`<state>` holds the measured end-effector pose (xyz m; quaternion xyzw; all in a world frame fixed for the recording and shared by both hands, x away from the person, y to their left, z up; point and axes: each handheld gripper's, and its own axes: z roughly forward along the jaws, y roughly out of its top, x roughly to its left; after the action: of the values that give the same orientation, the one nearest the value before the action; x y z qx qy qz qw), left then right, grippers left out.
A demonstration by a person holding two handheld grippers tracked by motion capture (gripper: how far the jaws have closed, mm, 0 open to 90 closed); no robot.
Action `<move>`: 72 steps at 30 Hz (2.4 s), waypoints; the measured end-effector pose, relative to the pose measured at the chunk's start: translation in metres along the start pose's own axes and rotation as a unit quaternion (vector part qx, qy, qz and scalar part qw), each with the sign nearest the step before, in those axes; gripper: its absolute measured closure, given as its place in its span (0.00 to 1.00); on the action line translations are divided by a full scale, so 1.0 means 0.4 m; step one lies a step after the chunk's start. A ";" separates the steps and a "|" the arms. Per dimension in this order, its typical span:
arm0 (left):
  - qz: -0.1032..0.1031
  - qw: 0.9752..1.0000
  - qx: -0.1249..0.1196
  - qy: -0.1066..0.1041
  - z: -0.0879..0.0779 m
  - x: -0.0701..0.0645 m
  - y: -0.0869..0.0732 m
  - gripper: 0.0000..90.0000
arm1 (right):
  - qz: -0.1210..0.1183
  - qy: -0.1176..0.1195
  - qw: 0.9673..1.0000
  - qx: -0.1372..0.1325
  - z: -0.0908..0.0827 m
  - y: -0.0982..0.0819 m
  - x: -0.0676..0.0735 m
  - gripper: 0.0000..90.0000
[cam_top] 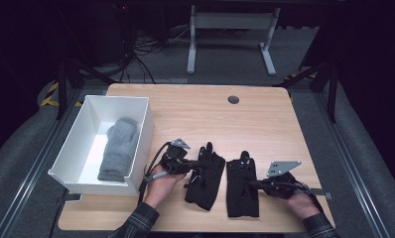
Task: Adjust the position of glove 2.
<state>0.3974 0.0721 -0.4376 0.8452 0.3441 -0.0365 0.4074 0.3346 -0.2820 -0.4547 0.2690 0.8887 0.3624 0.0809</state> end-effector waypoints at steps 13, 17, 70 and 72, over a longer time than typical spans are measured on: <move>0.002 0.999 -0.020 -0.045 -0.021 -0.031 0.014 0.98 | 0.004 -0.004 1.000 0.001 0.009 0.010 0.002 1.00; 0.003 0.998 -0.021 -0.052 -0.020 -0.036 0.020 0.98 | 0.000 0.002 1.000 0.001 0.021 0.020 0.009 1.00; 0.017 0.997 -0.014 -0.073 0.044 -0.058 0.080 0.98 | -0.030 0.008 0.999 -0.019 0.141 0.153 0.061 1.00; 0.019 0.997 -0.013 -0.075 0.047 -0.060 0.081 0.98 | -0.026 0.008 1.000 -0.010 0.146 0.145 0.057 1.00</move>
<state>0.4030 0.0315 -0.4203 0.8412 0.2967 -0.0874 0.4435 0.3595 -0.2003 -0.4561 0.2421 0.8922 0.3716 0.0855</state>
